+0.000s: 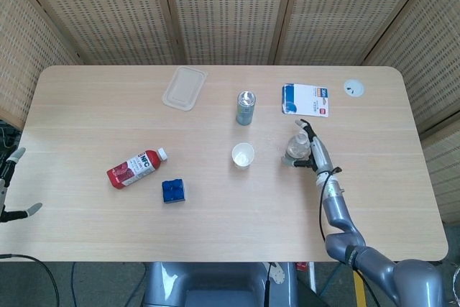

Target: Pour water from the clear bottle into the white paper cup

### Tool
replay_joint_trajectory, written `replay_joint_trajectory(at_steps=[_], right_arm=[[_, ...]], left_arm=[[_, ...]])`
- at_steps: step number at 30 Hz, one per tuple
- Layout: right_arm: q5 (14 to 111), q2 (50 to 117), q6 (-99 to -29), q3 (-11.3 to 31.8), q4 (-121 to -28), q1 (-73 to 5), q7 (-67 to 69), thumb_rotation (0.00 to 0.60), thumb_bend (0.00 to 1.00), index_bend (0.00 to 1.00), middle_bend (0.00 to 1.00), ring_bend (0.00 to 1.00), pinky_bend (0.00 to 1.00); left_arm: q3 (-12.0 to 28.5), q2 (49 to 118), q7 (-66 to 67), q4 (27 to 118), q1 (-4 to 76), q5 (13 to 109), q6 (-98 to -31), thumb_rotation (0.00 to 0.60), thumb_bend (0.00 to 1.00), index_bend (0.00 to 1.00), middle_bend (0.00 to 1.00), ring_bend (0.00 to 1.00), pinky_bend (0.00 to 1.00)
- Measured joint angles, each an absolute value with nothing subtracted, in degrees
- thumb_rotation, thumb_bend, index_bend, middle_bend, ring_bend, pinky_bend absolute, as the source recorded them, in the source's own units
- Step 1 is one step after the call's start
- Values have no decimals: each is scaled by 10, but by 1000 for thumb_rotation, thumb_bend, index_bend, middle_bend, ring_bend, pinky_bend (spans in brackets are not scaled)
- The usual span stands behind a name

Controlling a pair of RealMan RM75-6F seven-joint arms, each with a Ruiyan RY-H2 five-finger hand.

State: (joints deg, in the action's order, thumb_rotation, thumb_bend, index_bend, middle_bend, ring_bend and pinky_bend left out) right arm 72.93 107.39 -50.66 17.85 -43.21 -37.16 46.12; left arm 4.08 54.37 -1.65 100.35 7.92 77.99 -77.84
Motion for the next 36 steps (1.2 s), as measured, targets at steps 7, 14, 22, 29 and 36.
replay_joint_trajectory(at_steps=[7,14,22,29,36], right_arm=[[726,1037,-498,171,-464,-357,443,600,0,0,0,0,0],[712,1000,-490,171,-501,-342,421,600,0,0,0,0,0],[707,916,-485,149,-575,-313,346,600,0,0,0,0,0],[705,832,-548,122,-670,-262,210,600,0,0,0,0,0],[753,771,-683,87,-731,-196,132,600,0,0,0,0,0]], left_arm=[[37,541,-19,1007,76,793,-786,600,0,0,0,0,0],[33,537,-28,1009,72,806,-795,600,0,0,0,0,0],[28,529,-40,1013,64,827,-811,600,0,0,0,0,0],[22,527,-45,1016,54,848,-833,600,0,0,0,0,0],[17,530,-37,1018,41,862,-857,600,0,0,0,0,0]])
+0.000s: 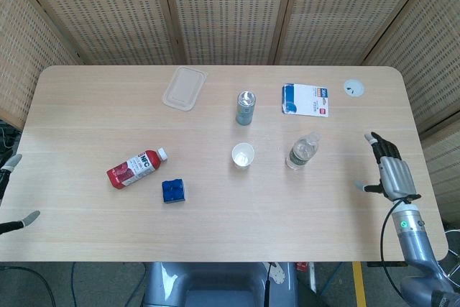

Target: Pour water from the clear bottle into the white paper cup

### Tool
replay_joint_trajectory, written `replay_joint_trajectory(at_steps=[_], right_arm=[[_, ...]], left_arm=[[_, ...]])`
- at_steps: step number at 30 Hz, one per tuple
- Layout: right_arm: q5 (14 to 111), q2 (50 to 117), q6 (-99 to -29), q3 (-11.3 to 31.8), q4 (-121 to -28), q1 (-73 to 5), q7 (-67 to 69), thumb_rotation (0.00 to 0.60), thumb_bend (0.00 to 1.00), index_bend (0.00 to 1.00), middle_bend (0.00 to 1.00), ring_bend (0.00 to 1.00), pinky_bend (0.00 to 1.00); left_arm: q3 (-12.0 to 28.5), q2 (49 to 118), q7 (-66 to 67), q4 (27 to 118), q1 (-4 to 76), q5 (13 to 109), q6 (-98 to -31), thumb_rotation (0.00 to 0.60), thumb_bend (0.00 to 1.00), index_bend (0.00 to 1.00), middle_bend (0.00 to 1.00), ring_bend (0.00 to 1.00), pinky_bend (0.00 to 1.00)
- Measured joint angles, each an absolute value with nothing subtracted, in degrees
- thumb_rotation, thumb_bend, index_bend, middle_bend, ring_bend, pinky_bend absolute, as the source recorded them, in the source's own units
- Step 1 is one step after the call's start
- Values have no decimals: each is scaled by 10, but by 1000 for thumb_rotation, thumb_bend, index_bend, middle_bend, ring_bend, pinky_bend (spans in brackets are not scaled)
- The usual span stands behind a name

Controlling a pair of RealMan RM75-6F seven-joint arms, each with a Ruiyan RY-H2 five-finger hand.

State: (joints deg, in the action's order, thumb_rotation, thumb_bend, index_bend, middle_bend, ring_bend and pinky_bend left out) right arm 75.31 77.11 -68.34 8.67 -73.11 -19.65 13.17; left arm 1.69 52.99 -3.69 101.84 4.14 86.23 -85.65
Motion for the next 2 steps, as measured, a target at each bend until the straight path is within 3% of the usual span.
replay_joint_trajectory(at_steps=[2], right_arm=[[778,765,-721,77,-736,-182,119,600,0,0,0,0,0]], left_arm=[[16,533,-32,1018,39,864,-860,600,0,0,0,0,0]])
